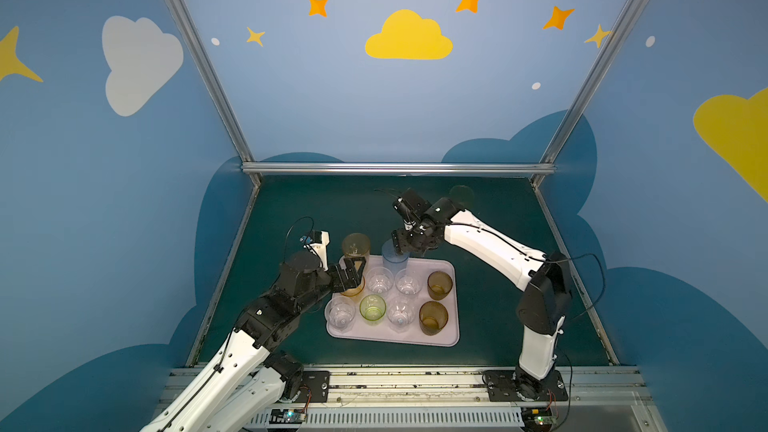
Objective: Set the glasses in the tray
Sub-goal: 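Lower the frosted blue glass onto the tray and open the right gripper, then move the right gripper to the green glass and close on its rim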
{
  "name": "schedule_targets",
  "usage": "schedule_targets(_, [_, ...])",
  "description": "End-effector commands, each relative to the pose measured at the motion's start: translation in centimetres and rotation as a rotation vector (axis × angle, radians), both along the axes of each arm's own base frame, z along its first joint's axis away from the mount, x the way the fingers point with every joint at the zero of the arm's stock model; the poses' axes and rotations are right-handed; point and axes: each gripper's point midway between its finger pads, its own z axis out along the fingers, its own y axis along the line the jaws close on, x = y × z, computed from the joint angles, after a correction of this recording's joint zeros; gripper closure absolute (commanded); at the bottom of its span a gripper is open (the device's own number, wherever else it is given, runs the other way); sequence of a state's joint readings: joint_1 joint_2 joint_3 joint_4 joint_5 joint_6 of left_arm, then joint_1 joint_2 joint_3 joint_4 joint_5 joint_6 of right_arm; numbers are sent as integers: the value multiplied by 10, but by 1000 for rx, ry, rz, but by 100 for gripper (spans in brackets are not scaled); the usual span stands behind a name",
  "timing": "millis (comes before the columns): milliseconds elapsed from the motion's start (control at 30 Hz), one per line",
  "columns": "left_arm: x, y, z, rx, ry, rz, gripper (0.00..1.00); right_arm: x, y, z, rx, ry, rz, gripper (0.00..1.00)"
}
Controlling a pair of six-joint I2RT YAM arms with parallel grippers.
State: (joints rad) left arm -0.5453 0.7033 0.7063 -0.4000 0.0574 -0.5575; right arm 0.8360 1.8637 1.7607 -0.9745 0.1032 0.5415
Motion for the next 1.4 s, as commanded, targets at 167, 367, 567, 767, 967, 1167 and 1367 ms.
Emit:
schedule_targets(167, [-1,0,2,12,-15,-12,0,-12,-13,58,113,-95,-8,14])
schedule_targets(367, [-3,-14,9,-57,-19,-68,0,-23,-41,85,211,-166,-60,14])
schedule_targets(567, [-1,-42,10,-123,10,-182,0,-21,-81,88,317,-163,-151,14])
schedule_targets(767, [3,-62,10,-137,39,-227,0,5,-125,83,383,-196,-271,14])
schedule_targets(967, [7,-87,15,-133,35,-278,0,51,-149,77,470,-168,-373,16])
schedule_targets(1167, [22,-111,14,-144,54,-314,0,100,-162,70,402,-205,-445,17])
schedule_targets(1367, [32,-132,17,-144,79,-361,0,146,-200,44,256,-214,-553,24])
